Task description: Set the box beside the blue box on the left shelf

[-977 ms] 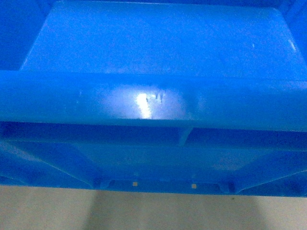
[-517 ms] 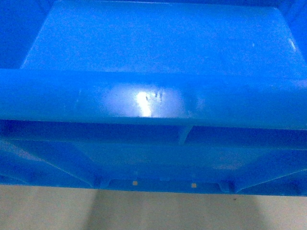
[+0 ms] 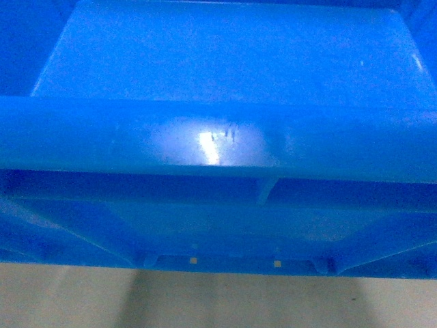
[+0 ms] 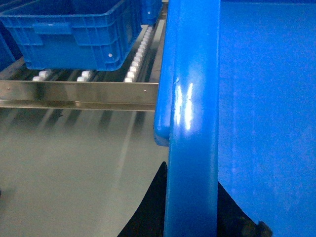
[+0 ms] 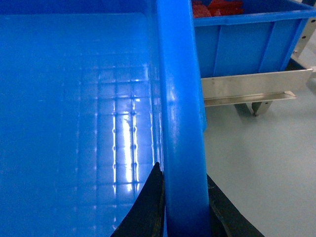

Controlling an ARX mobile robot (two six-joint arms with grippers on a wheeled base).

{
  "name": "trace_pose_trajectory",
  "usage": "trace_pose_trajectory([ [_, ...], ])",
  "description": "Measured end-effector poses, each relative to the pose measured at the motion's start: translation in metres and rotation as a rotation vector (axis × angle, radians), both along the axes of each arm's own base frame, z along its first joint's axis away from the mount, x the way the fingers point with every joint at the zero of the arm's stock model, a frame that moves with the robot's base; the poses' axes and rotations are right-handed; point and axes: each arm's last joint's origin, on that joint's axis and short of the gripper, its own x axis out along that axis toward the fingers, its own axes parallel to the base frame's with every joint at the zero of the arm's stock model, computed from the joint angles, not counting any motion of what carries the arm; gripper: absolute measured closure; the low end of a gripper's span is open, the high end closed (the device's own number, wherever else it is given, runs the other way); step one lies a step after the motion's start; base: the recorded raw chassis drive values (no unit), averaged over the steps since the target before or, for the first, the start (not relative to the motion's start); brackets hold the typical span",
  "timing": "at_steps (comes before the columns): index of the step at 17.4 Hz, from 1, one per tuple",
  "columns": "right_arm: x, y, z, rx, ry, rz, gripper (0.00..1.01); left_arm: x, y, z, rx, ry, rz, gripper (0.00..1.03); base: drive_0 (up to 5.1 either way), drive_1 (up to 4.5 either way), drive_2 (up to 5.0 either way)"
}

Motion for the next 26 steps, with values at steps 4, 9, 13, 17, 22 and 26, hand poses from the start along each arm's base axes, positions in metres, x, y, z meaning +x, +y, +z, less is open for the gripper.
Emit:
trace_pose_trajectory([
  [4, 0.0007, 0.0003, -0.0005, -0.001, 0.003, 0.000, 0.90, 0.0003, -0.0001, -0.0002, 0.001, 0.001, 0.000, 0.92, 0.3, 0.31, 0.3],
  [9, 0.0006, 0.0003, -0.0005, 0.000, 0.003, 0.002, 0.90, -0.0002, 0.0001, -0.0002, 0.003, 0.002, 0.001, 0.92, 0.1, 4.23, -4.0],
  [13, 0.0006, 0.0003, -0.0005, 0.001, 0.003, 0.001, 0.90, 0.0000, 0.0000, 0.0000, 0.003, 0.000, 0.000, 0.92, 0.1, 4.23, -4.0],
  [17, 0.0007, 0.0004, -0.0007, 0.001, 0.004, 0.000, 0.90, 0.0002, -0.0001, -0.0001, 0.003, 0.001, 0.000, 0.92, 0.1, 4.23, -4.0],
  [22, 0.0006, 0.0003, -0.0005, 0.001, 0.003, 0.000, 0.90, 0.0001, -0.0001, -0.0001, 0.002, 0.001, 0.000, 0.92, 0.1, 4.23, -4.0],
  [26, 0.0017, 0.0008, -0.0016, -0.004, 0.009, 0.000, 0.90, 0.0012, -0.0005, -0.0012, 0.005, 0.007, -0.001, 0.92, 0.1, 4.23, -4.0],
])
